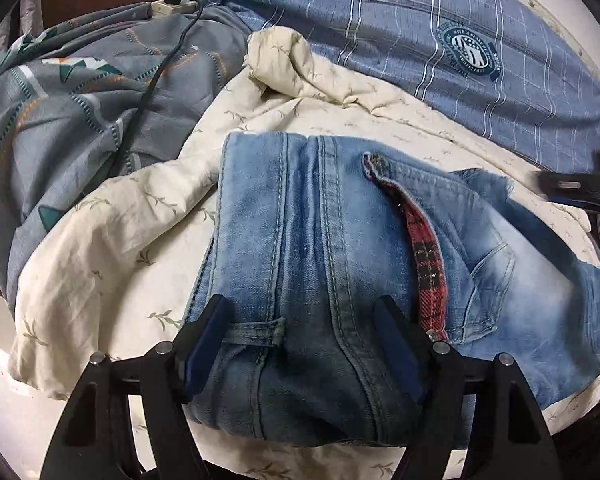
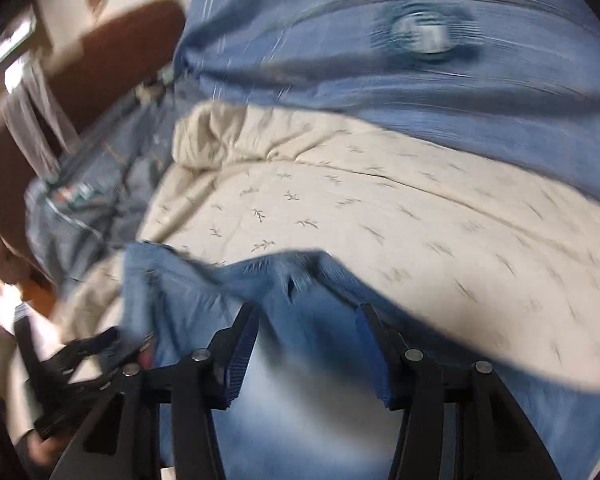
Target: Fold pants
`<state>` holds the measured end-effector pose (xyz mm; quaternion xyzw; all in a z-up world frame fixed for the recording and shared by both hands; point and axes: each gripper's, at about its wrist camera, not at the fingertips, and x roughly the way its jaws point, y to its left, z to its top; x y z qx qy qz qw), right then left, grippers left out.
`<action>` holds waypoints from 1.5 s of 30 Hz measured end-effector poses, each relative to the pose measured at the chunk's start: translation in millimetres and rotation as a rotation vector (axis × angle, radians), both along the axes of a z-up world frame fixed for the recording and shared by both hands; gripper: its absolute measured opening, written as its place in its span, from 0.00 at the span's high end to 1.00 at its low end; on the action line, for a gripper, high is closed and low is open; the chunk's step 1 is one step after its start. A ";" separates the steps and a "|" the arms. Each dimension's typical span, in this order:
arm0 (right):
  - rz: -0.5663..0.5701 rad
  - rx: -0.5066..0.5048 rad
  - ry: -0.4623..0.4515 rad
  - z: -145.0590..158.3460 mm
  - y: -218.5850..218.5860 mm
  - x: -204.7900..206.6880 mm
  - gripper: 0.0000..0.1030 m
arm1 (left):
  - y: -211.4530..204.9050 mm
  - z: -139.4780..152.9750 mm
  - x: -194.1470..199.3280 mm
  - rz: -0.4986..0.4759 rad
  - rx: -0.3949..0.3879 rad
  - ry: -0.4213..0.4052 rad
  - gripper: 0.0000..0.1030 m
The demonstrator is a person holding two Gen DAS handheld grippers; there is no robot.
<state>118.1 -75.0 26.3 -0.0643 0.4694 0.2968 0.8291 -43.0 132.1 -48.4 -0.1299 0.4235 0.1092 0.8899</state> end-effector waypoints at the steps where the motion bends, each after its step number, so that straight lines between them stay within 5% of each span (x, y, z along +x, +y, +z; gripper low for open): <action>1: 0.008 -0.021 0.025 -12.3 13.8 12.7 0.48 | -0.5 -0.6 -3.2 -0.009 0.002 -0.003 0.25; 4: 0.035 -0.080 0.070 -38.2 39.9 30.5 0.50 | 3.4 -2.6 -4.4 -0.021 -0.036 -0.010 0.24; 7: 0.072 -0.147 0.061 -52.0 47.7 29.8 0.83 | 4.3 -3.4 3.0 -0.032 -0.040 -0.011 0.24; 9: 0.097 -0.192 0.040 -49.1 52.6 25.8 0.86 | 5.9 -3.9 5.5 -0.034 -0.041 -0.011 0.24; 11: 0.122 -0.270 -0.077 -38.0 62.2 15.5 0.87 | 6.8 -3.3 5.1 -0.030 -0.050 -0.015 0.24; 14: 0.089 -0.290 -0.101 -41.4 66.7 24.0 0.87 | 6.6 1.1 1.7 -0.023 -0.061 -0.039 0.24; 17: 0.061 -0.236 -0.046 -65.5 62.7 37.3 0.86 | -2.0 9.0 -2.5 -0.034 0.000 -0.081 0.24; 19: -0.001 -0.098 0.047 -64.9 43.4 52.1 0.85 | -9.2 2.1 2.3 -0.048 0.077 -0.039 0.23; 21: -0.071 0.046 0.189 -67.0 23.9 73.0 0.84 | -7.1 -9.9 8.6 -0.042 0.056 0.025 0.22; 25: -0.087 0.068 0.240 -71.9 20.9 78.7 0.83 | -10.6 -8.3 8.3 -0.039 0.090 0.027 0.22; 31: -0.238 0.313 0.497 -81.5 -14.5 97.9 0.73 | -7.3 -7.6 8.8 -0.045 0.069 0.013 0.21; 34: -0.210 0.233 0.331 -45.2 -19.0 77.6 0.23 | -7.9 -8.8 6.2 -0.043 0.063 0.009 0.21; 39: -0.103 0.074 0.032 4.2 -20.4 23.3 0.23 | -9.0 -8.5 6.5 -0.040 0.066 0.007 0.21; 42: 0.017 0.149 0.122 -3.3 -22.7 4.4 0.27 | -9.2 -8.2 5.9 -0.041 0.068 0.005 0.21; 45: 0.013 0.142 0.188 -36.0 -29.4 16.3 0.30 | -9.8 -7.9 6.0 -0.039 0.073 0.005 0.21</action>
